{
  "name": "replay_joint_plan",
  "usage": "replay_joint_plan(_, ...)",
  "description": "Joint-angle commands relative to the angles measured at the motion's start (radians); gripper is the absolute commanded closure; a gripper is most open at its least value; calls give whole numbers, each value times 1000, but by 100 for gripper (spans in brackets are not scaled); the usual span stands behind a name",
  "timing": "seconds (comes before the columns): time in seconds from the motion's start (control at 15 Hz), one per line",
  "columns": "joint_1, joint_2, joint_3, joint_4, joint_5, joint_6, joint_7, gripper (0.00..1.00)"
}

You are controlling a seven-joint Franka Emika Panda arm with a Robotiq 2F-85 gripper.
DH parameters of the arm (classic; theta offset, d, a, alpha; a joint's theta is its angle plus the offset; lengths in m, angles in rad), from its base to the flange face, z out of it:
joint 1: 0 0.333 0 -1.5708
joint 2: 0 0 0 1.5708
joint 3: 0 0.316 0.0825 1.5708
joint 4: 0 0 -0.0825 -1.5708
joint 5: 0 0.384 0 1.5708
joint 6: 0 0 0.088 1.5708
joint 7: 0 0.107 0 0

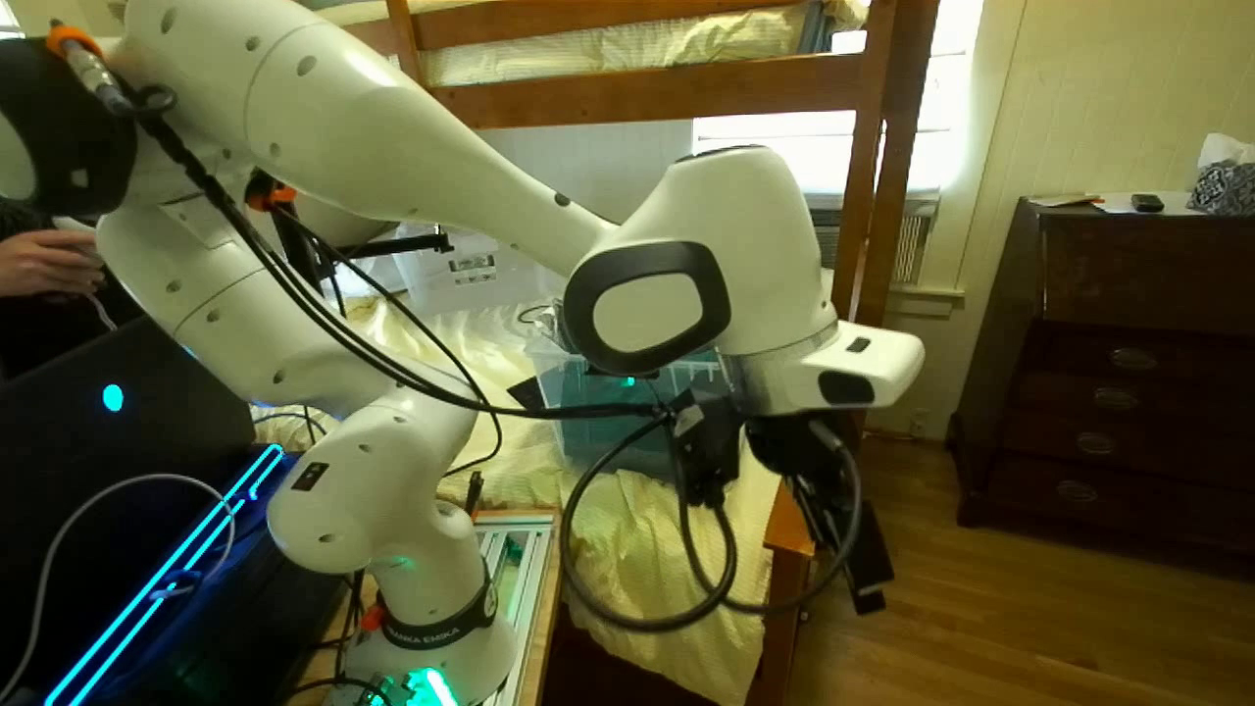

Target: Move the remote, which is in the plastic, to the bed

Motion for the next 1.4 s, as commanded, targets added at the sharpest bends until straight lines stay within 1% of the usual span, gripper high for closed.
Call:
replay_joint_plan(0.0,142,-68,31,39,86,-56,-73,0)
replay_joint_plan(0.07,194,-91,37,59,115,-82,-100,0)
replay_joint_plan(0.2,261,-110,52,110,143,-140,-139,0)
replay_joint_plan(0.4,382,-141,49,209,219,-292,-237,0)
replay_joint_plan(0.53,445,-140,73,271,252,-364,-278,0)
replay_joint_plan(0.67,509,-123,111,324,286,-410,-302,0)
replay_joint_plan(0.87,602,-80,180,387,345,-447,-322,0)
replay_joint_plan(1.07,674,1,259,448,375,-433,-347,0)
replay_joint_plan(1.2,707,71,298,488,381,-416,-372,0)
replay_joint_plan(1.33,724,144,347,559,373,-422,-348,0)
